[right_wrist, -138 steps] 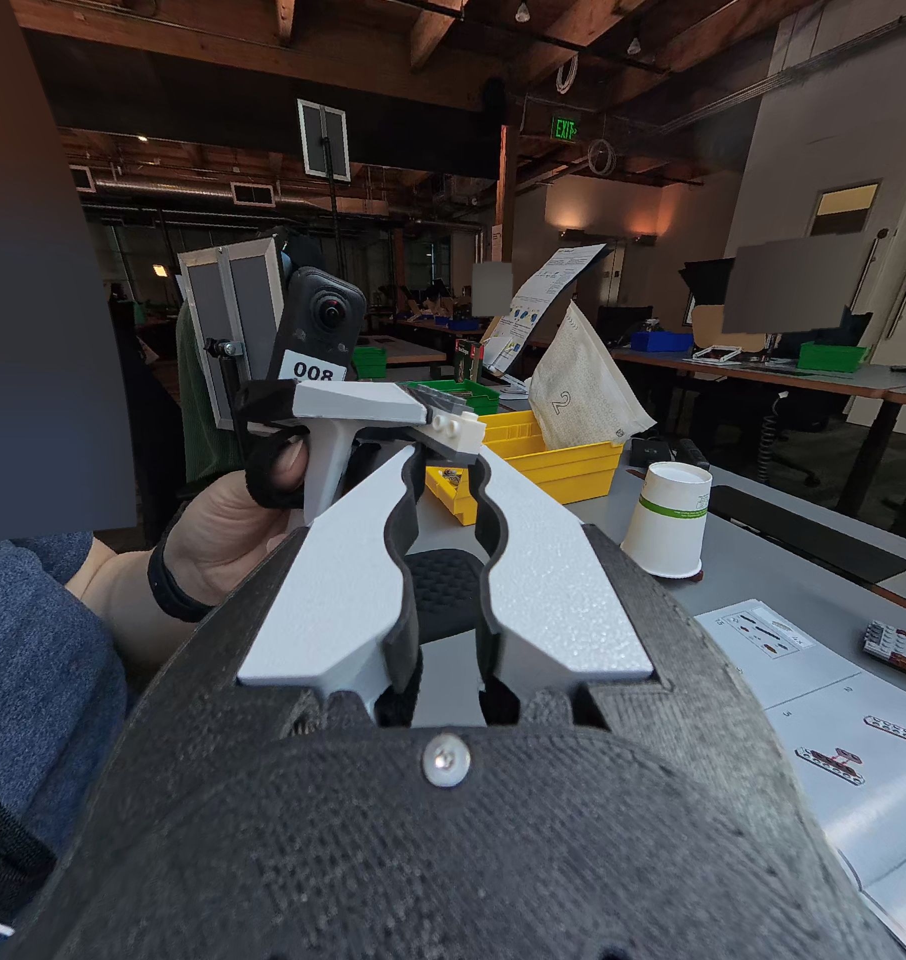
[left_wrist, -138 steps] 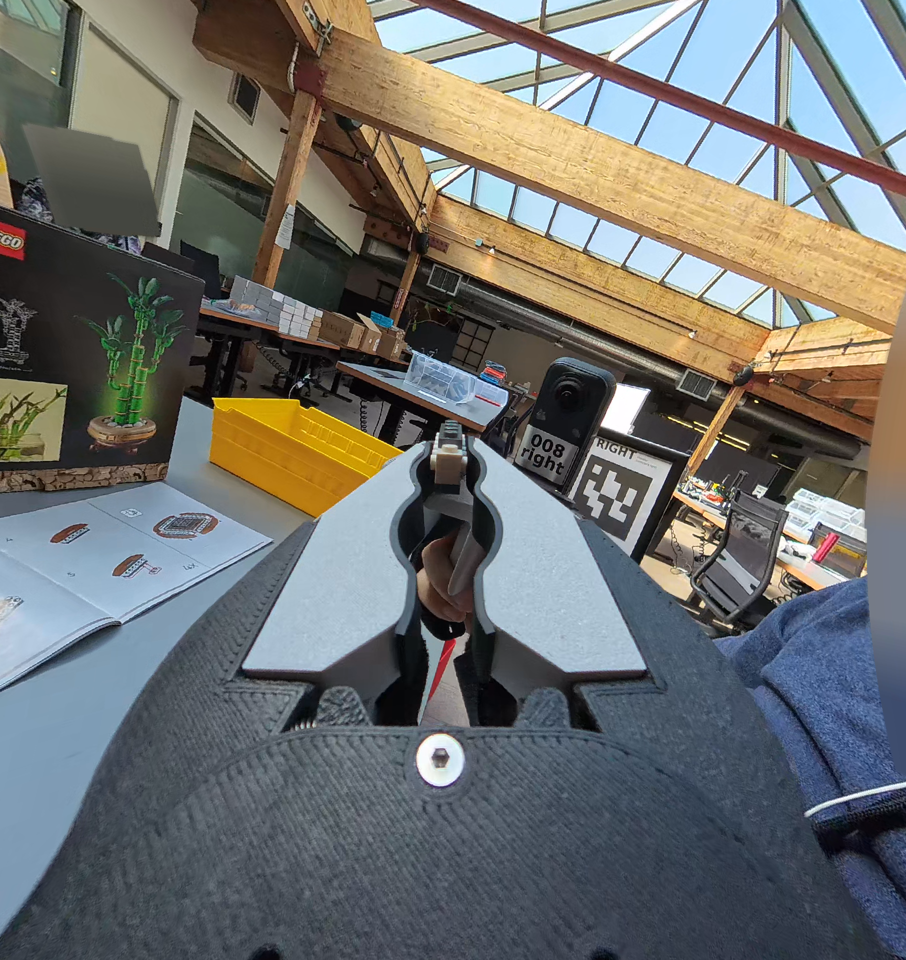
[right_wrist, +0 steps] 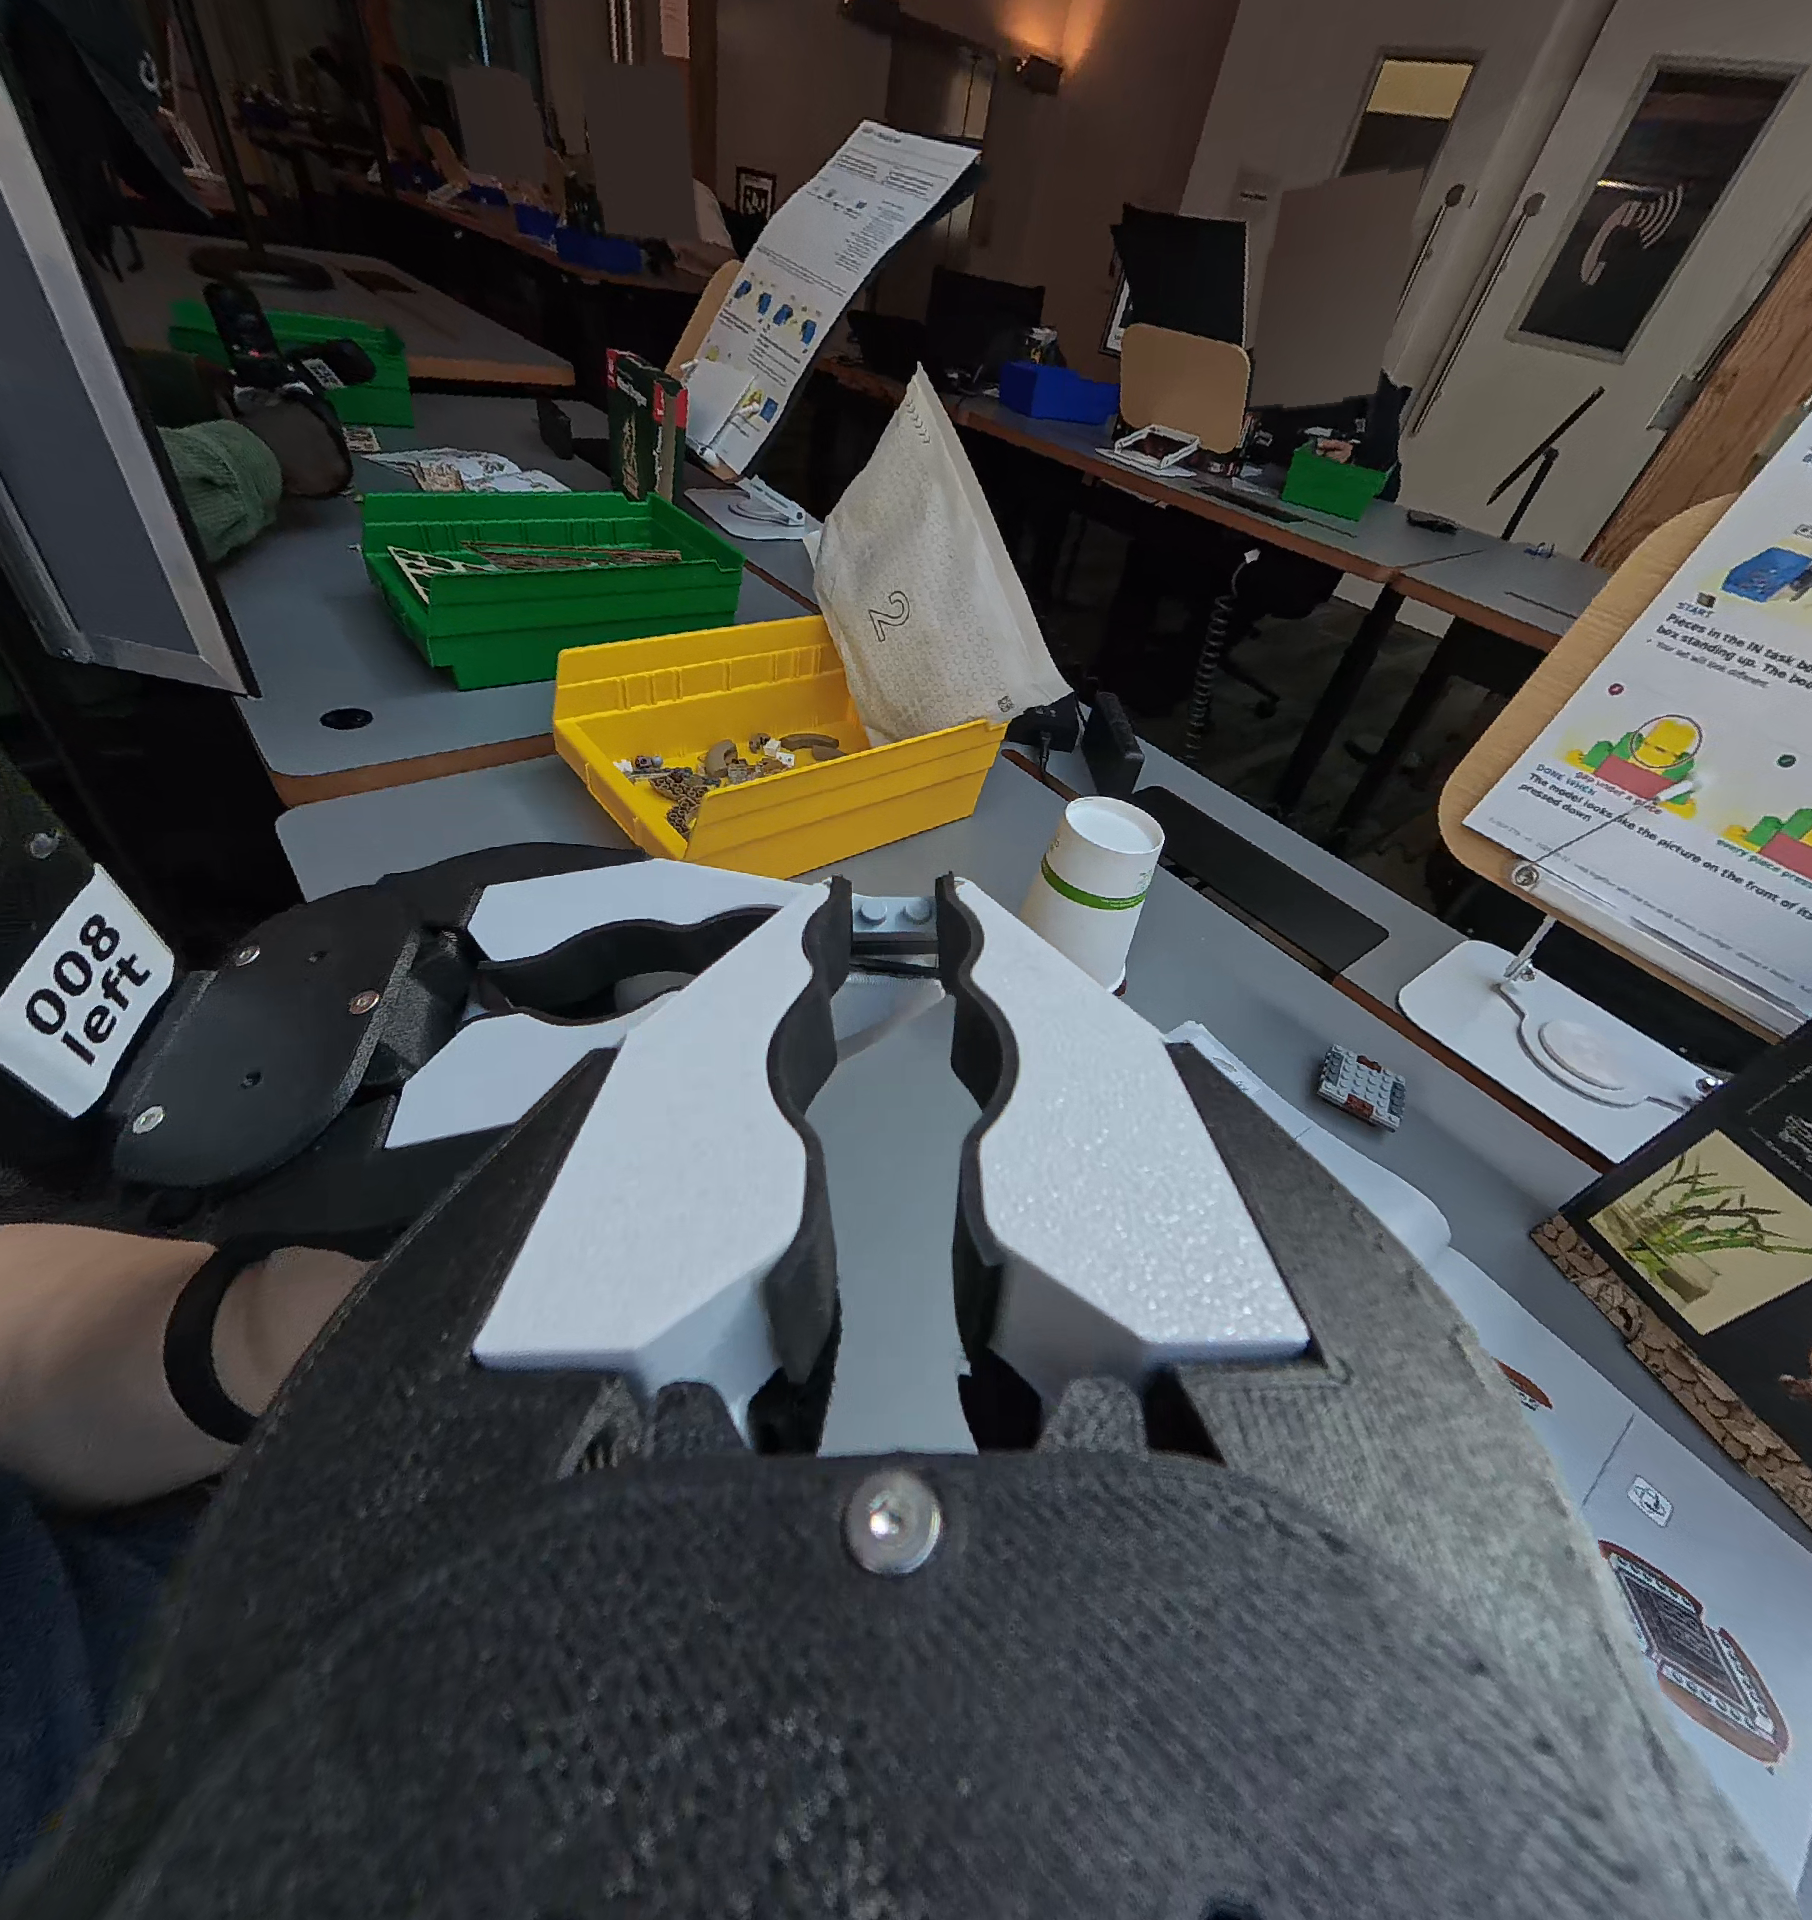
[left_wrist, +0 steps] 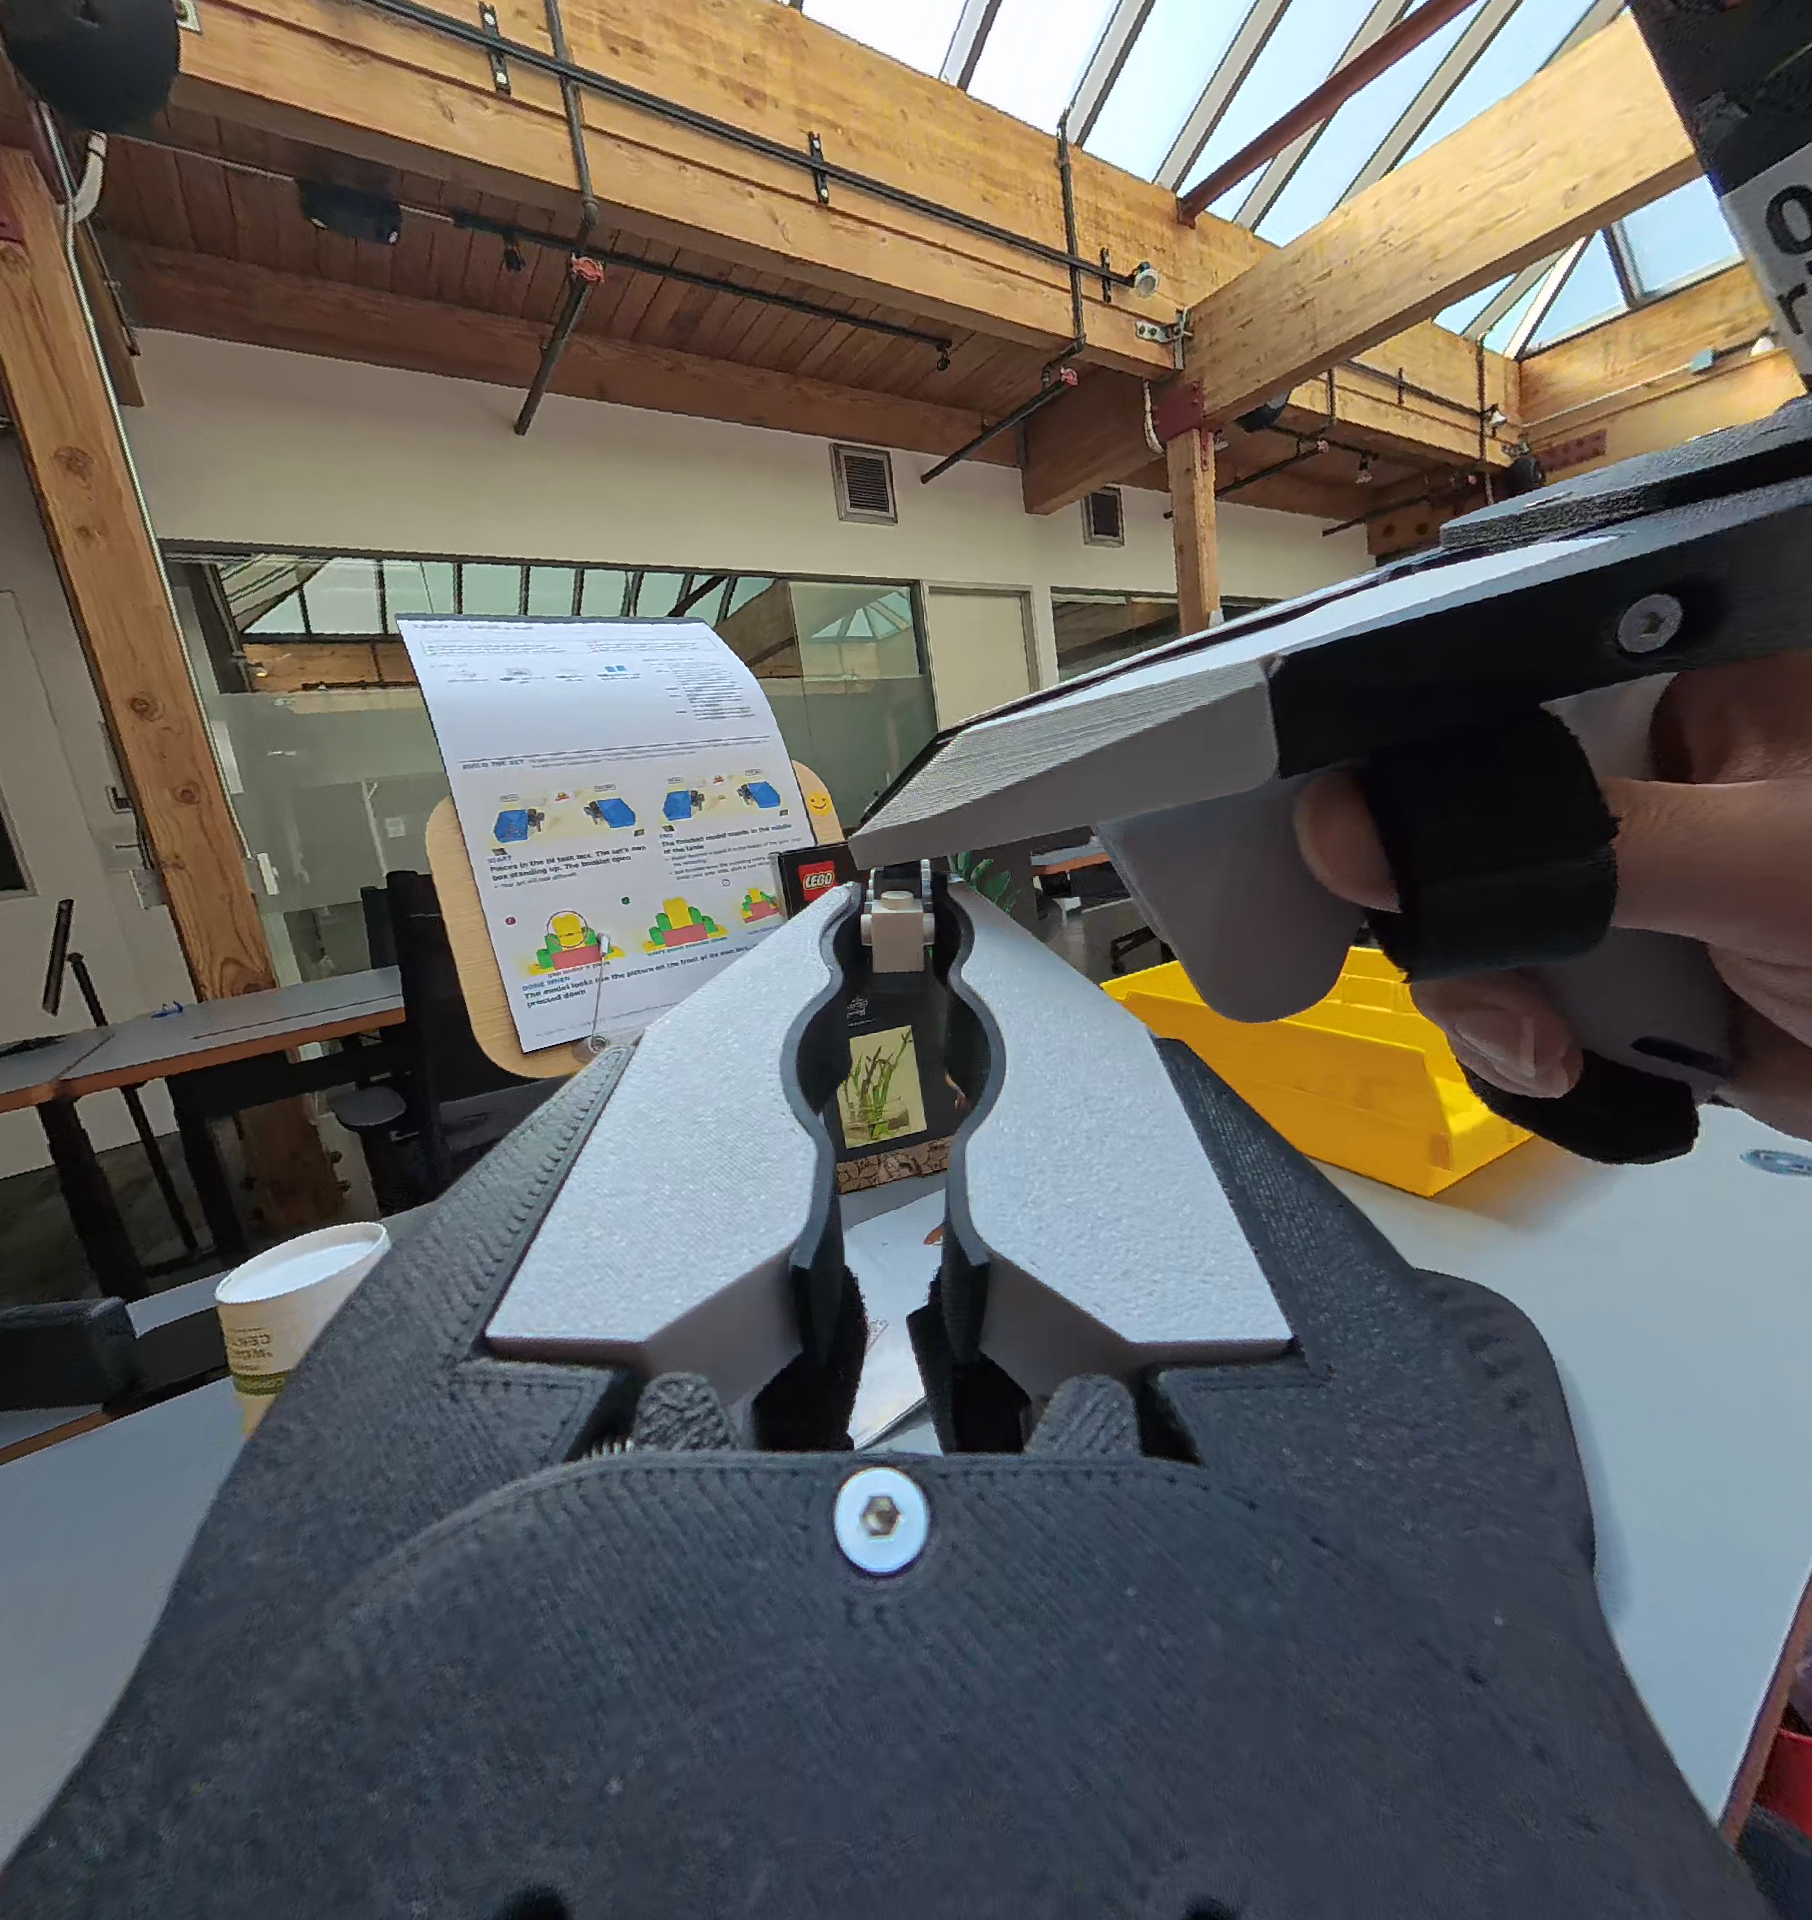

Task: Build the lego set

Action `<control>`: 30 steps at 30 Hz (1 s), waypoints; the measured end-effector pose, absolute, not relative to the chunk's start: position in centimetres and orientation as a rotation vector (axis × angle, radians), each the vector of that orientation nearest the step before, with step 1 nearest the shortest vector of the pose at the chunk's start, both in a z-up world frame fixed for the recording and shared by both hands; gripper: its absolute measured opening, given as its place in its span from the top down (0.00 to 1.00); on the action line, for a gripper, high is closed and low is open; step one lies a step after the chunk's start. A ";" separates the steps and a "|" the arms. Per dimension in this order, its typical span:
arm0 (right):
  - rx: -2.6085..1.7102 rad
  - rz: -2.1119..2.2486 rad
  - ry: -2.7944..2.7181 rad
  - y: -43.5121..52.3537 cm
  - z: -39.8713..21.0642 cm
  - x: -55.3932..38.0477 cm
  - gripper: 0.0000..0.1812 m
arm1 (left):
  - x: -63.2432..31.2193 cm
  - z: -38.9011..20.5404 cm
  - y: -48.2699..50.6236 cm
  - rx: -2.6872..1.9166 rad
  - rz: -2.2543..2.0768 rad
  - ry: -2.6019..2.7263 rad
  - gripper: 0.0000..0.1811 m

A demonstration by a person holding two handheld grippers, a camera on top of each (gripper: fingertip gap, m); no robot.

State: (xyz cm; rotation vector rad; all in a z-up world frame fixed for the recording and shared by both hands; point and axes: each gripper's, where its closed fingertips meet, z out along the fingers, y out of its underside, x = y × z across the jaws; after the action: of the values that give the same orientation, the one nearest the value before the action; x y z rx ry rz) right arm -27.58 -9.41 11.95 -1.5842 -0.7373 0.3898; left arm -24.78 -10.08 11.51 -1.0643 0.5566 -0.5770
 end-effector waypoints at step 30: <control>-1.575 0.399 -0.753 -9.7 12.3 -28.0 0.90 | -24.8 12.1 -10.7 -1.066 -0.734 0.521 0.95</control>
State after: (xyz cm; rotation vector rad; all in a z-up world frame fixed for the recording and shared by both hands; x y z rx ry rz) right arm -28.03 -9.67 12.26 -1.5752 -0.7529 0.3991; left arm -24.82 -10.71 12.14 -1.0657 0.5208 -0.7342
